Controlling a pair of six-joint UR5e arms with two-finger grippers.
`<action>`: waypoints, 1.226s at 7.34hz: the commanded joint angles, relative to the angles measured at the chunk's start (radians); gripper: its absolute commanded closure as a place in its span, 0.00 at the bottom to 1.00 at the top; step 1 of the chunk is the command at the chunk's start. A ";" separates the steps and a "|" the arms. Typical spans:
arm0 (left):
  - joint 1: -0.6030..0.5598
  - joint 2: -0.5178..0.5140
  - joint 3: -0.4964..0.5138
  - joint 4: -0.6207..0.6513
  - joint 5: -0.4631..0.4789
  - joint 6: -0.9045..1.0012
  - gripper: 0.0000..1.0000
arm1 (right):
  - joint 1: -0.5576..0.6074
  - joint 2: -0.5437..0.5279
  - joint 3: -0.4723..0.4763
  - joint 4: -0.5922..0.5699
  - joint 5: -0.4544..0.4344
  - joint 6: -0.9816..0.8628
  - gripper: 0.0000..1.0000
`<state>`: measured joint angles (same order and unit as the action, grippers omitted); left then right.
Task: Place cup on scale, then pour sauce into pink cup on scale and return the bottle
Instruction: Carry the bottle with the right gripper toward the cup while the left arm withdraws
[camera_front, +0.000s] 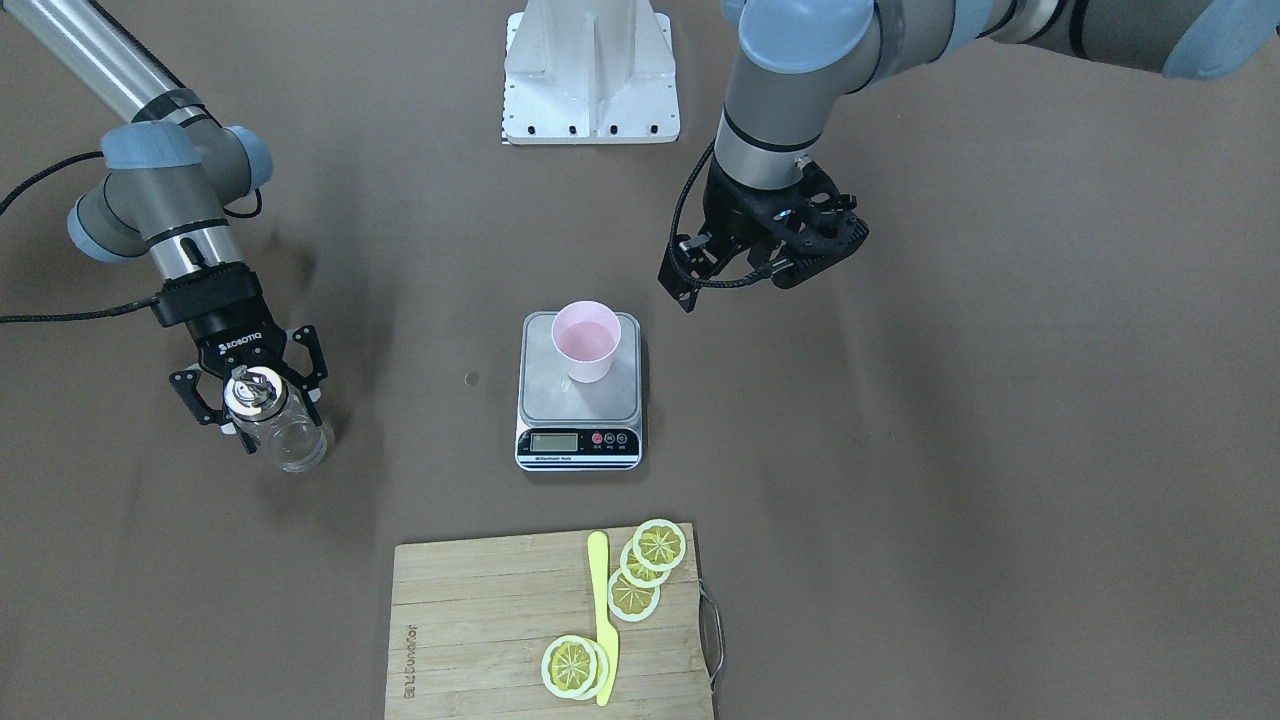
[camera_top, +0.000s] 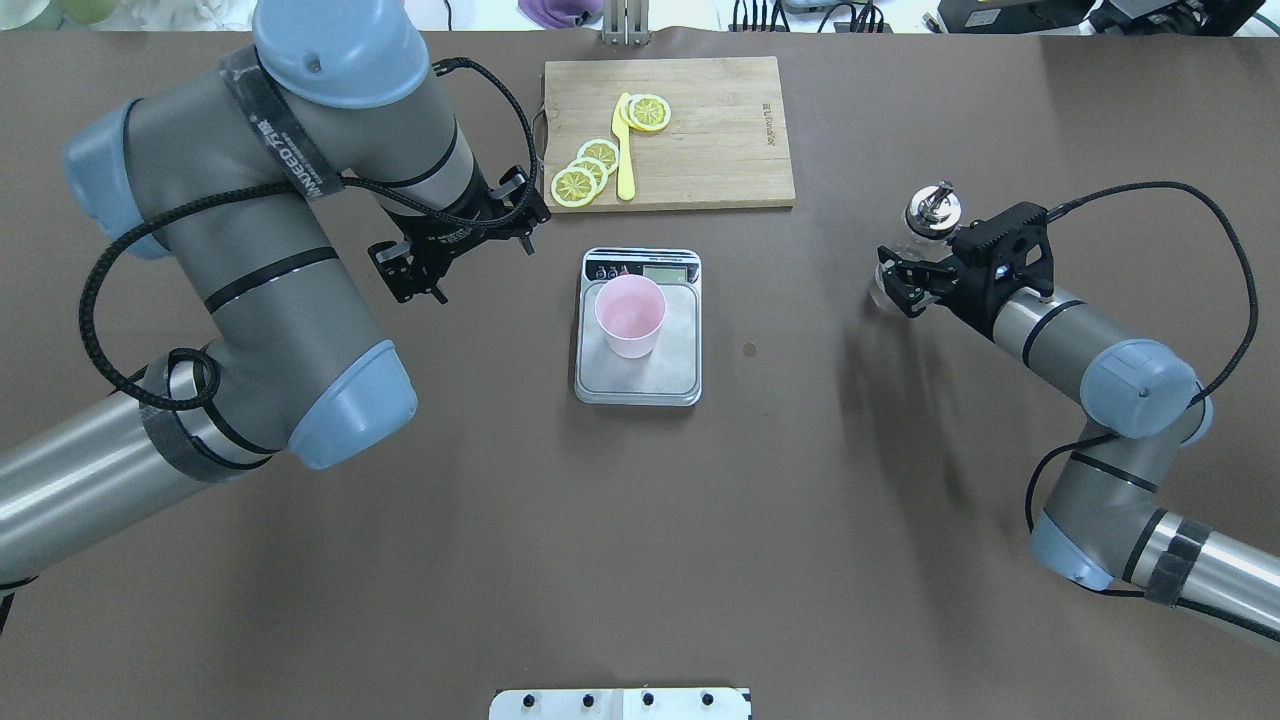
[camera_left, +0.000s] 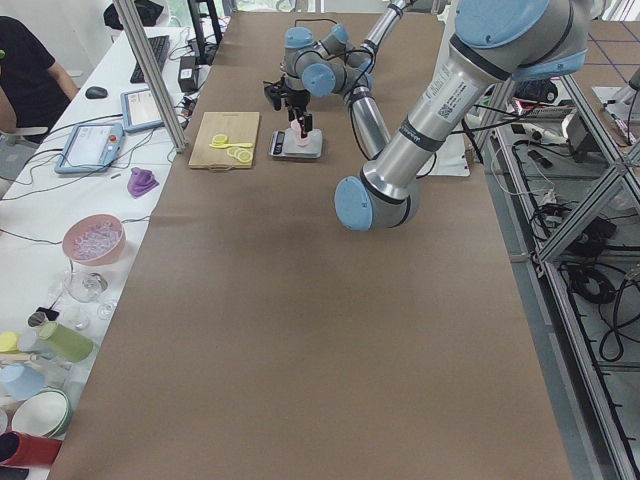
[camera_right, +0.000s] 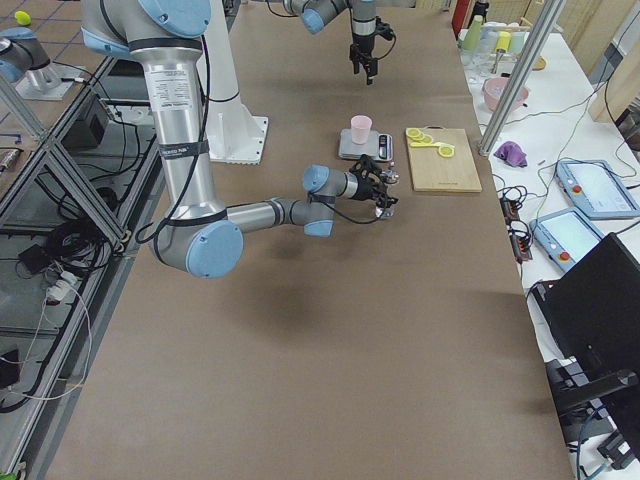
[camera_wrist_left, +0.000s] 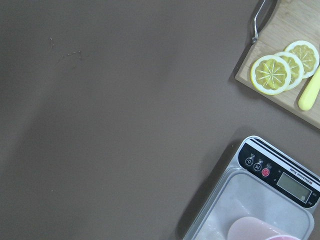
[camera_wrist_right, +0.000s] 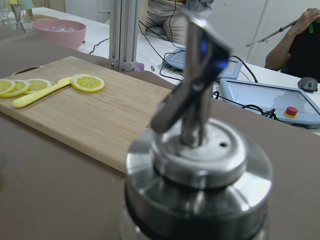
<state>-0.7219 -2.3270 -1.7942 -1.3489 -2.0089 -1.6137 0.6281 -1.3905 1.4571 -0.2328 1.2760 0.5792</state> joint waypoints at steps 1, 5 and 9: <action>-0.004 0.000 -0.001 0.001 -0.001 0.002 0.01 | 0.024 0.040 0.002 -0.016 0.006 -0.022 1.00; -0.141 0.006 -0.002 0.013 -0.089 0.122 0.01 | 0.047 0.154 0.110 -0.300 0.005 -0.070 1.00; -0.322 0.191 -0.024 0.013 -0.174 0.534 0.01 | 0.027 0.191 0.232 -0.540 -0.051 -0.243 1.00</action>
<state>-0.9934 -2.1938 -1.8124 -1.3362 -2.1729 -1.2173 0.6700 -1.2104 1.6739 -0.7383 1.2603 0.3660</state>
